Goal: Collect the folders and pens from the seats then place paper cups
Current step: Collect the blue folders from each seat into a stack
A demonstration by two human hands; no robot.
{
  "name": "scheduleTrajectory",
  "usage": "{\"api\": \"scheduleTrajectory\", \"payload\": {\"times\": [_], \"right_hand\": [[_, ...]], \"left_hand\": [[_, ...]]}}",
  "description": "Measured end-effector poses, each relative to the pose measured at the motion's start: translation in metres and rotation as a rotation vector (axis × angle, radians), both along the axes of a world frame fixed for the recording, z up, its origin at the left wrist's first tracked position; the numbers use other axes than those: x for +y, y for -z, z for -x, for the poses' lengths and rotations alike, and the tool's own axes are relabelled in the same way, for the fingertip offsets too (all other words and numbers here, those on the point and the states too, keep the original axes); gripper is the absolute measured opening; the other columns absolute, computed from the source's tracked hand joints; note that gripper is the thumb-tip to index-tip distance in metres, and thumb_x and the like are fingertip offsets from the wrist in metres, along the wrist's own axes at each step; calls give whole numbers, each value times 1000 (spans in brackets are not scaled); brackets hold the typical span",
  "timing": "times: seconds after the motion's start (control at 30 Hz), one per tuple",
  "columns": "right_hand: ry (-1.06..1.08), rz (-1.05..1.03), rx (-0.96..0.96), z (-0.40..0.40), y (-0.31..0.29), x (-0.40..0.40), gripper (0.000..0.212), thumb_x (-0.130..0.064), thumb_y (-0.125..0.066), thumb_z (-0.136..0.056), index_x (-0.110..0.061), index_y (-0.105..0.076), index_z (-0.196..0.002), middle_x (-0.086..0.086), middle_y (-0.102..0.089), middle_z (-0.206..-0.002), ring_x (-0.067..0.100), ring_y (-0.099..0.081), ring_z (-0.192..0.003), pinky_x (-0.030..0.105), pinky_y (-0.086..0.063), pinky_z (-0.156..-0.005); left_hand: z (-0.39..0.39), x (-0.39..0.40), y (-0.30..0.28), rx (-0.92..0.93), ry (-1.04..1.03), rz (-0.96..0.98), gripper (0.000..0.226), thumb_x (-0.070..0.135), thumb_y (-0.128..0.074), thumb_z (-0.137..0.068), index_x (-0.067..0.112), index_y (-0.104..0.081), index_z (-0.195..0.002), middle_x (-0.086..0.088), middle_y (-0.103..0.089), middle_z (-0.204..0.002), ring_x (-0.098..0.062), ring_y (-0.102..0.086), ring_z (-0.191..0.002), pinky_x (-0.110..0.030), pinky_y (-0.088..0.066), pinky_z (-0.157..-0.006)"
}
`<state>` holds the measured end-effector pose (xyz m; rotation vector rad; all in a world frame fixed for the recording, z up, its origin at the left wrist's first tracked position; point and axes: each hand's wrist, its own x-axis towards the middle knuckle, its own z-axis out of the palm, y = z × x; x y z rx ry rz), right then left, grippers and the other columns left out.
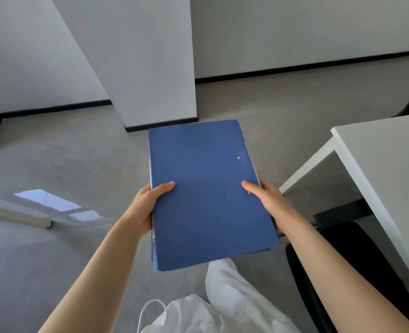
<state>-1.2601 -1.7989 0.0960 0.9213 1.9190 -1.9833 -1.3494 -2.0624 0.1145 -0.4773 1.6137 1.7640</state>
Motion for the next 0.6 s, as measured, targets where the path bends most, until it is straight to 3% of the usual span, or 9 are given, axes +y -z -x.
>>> {"api": "scheduleTrajectory", "payload": {"times": [0.13, 0.33, 0.47, 0.6], "right_hand": [[39, -23, 9, 67, 5, 39, 36, -39, -64, -89, -8, -66, -107, 1, -74, -105, 15, -73, -90, 31, -58, -78], [109, -77, 47, 164, -7, 95, 33, -39, -65, -89, -9, -65, -102, 1, -74, -99, 15, -73, -85, 25, -55, -68], [149, -96, 95, 221, -11, 128, 22, -35, -64, -90, -19, -63, -105, -9, -71, -97, 2, -70, -80, 17, -50, -64], [204, -25, 127, 267, -8, 154, 30, -31, -64, -91, -26, -58, -119, -13, -70, -110, 6, -70, -96, 25, -55, -76]], "left_hand": [[77, 42, 2, 18, 79, -5, 30, 13, -66, -87, 14, -63, -117, -8, -75, -105, -28, -73, -90, -39, -59, -71], [184, 106, -4, 37, 106, -4, 27, 14, -66, -88, 14, -64, -115, -5, -76, -101, -24, -75, -84, -33, -60, -61], [255, 144, -6, 26, 169, -9, 33, 26, -67, -89, 16, -63, -121, -2, -75, -106, -21, -73, -93, -35, -58, -74], [319, 182, -3, -26, 216, -37, 30, 31, -67, -89, 18, -65, -117, -3, -75, -107, -22, -73, -93, -36, -57, -75]]}}
